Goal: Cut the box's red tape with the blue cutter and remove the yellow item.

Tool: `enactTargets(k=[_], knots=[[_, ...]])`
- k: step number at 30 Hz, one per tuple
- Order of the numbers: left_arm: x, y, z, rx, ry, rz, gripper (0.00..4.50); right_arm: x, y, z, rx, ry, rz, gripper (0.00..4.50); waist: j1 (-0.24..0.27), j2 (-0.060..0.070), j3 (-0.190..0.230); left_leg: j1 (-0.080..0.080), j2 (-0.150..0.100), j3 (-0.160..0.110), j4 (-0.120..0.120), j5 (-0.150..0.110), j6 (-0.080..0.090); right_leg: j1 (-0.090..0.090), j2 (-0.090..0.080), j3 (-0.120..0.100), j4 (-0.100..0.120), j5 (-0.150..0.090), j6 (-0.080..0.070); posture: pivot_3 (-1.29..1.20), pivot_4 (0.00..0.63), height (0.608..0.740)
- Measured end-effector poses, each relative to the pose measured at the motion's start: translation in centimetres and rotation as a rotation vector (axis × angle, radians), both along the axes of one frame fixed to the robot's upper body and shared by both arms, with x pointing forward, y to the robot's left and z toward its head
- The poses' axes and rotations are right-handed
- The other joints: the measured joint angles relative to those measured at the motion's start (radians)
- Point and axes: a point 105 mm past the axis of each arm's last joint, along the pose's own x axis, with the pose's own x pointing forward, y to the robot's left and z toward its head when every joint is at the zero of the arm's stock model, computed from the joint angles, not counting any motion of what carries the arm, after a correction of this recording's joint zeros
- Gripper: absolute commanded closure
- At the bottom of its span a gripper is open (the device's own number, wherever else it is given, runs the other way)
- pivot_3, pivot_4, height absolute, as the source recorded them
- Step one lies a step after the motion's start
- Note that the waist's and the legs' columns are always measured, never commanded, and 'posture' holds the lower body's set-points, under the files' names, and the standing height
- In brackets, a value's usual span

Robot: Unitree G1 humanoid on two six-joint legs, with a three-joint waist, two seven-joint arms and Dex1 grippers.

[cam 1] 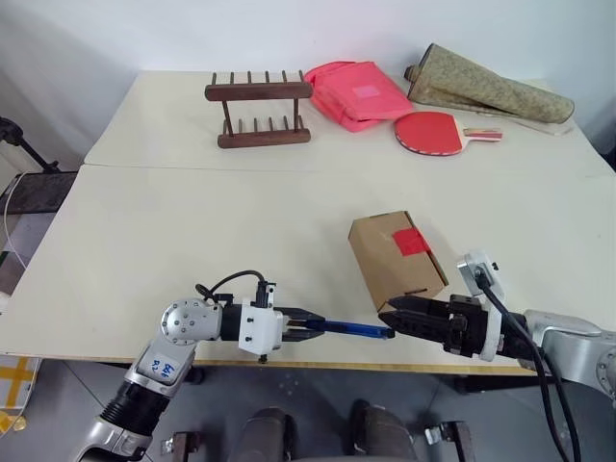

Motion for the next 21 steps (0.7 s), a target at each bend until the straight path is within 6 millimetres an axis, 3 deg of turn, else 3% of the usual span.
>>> enactTargets(k=[12, 16, 21], knots=[[0.0, -0.1, 0.0, -0.002, 0.0, -0.001, 4.04, 0.2, 2.6, -1.3, 0.029, 0.141, 0.044, 1.38, 0.0, 0.0, 0.0, 0.0, 0.0, 0.001, 0.0, 0.0, 0.0, 0.0, 0.0, 0.0, 0.0, 0.0, 0.0, 0.0, 0.15, 0.74], [0.0, -0.1, 0.0, -0.001, 0.004, 0.001, 4.04, 0.0, 2.8, -2.3, 0.006, 0.189, 0.051, 1.38, 0.0, 0.0, 0.0, -0.001, 0.0, 0.001, 0.0, 0.0, 0.0, 0.0, 0.0, 0.0, 0.0, 0.0, 0.0, 0.0, 0.15, 0.74], [0.0, -0.1, 0.0, -0.001, 0.004, 0.002, 4.04, 0.3, 3.0, -2.0, 0.017, 0.184, 0.05, 1.54, -0.002, 0.0, 0.0, -0.001, 0.0, 0.001, 0.0, 0.0, 0.0, 0.0, 0.0, 0.0, 0.0, 0.0, 0.0, 0.0, 0.15, 0.74]])
